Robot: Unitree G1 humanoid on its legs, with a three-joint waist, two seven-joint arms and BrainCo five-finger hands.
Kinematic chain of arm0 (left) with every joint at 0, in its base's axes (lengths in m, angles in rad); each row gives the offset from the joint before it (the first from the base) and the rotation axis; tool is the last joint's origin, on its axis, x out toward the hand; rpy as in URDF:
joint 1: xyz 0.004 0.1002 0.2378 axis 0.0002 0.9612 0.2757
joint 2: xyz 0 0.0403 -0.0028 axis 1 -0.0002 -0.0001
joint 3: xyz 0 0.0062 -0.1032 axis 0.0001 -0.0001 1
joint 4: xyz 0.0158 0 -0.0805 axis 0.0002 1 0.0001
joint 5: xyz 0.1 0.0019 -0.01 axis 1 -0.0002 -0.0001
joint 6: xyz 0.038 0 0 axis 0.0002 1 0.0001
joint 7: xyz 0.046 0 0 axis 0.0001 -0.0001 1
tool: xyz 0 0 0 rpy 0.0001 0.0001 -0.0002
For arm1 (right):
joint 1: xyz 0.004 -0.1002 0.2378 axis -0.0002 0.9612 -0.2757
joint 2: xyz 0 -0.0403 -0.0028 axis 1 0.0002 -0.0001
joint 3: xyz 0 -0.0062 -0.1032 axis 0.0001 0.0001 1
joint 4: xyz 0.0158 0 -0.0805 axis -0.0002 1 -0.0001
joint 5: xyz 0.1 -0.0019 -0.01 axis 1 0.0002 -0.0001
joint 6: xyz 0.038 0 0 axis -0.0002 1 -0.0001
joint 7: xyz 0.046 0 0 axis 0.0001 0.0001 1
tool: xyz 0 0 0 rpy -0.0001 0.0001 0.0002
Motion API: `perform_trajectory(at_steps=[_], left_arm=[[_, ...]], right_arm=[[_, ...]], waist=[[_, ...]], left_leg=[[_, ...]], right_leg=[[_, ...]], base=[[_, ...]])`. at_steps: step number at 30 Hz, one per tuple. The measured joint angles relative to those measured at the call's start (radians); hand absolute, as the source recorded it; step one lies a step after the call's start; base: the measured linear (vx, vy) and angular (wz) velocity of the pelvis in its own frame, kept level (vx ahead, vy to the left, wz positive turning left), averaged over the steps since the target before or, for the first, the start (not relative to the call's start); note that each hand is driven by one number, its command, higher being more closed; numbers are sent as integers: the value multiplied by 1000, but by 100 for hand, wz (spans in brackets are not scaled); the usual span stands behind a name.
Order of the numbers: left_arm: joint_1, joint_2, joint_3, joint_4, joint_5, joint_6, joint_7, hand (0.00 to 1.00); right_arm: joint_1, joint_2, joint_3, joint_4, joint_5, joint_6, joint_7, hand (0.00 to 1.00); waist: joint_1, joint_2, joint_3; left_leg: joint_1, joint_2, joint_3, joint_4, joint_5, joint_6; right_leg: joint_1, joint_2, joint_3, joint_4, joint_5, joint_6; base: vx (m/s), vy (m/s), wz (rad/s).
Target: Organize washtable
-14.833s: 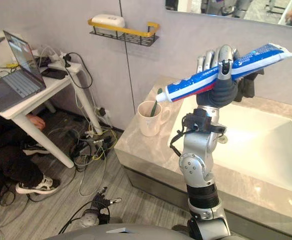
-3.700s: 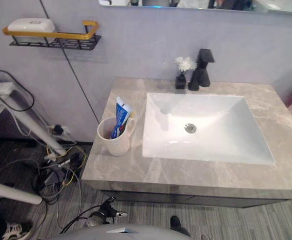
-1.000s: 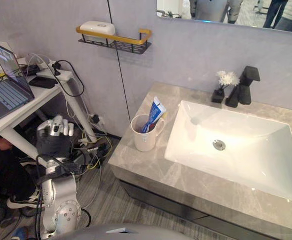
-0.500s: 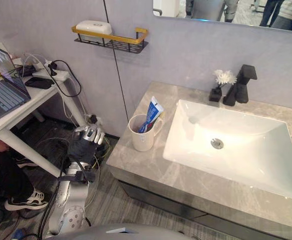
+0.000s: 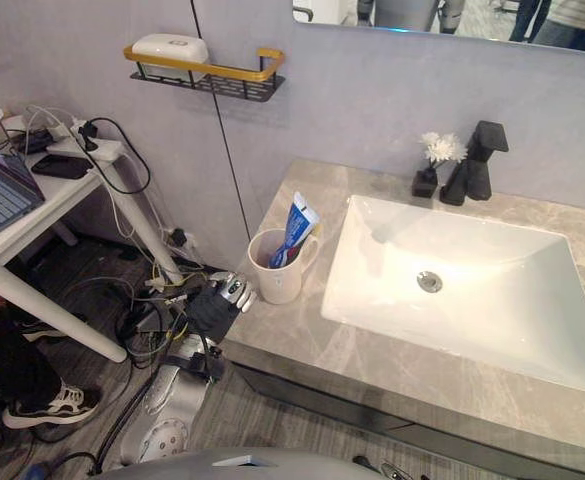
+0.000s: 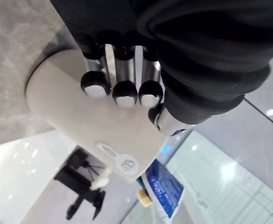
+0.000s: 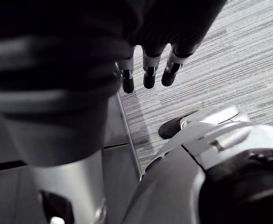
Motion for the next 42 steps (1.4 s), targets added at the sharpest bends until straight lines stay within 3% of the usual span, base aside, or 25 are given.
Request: perform_trajectory(at_steps=[29,42], left_arm=[[-168,1,-43,130,3,6,71,100],[-191,-12,47,176,3,8,113,100]], right_arm=[[-9,3,0,-6,0,1,-1,0],[-6,-1,52,-20,1,0,-1,0]], waist=[[-44,-5,3],[-49,-11,7]], left_leg=[[19,0,72,-16,-1,1],[24,1,96,-17,-3,4]], right_leg=[[-36,-2,68,-2,17,1],[-51,-2,91,-5,24,3]], base=[[0,4,-7],[-4,3,-5]])
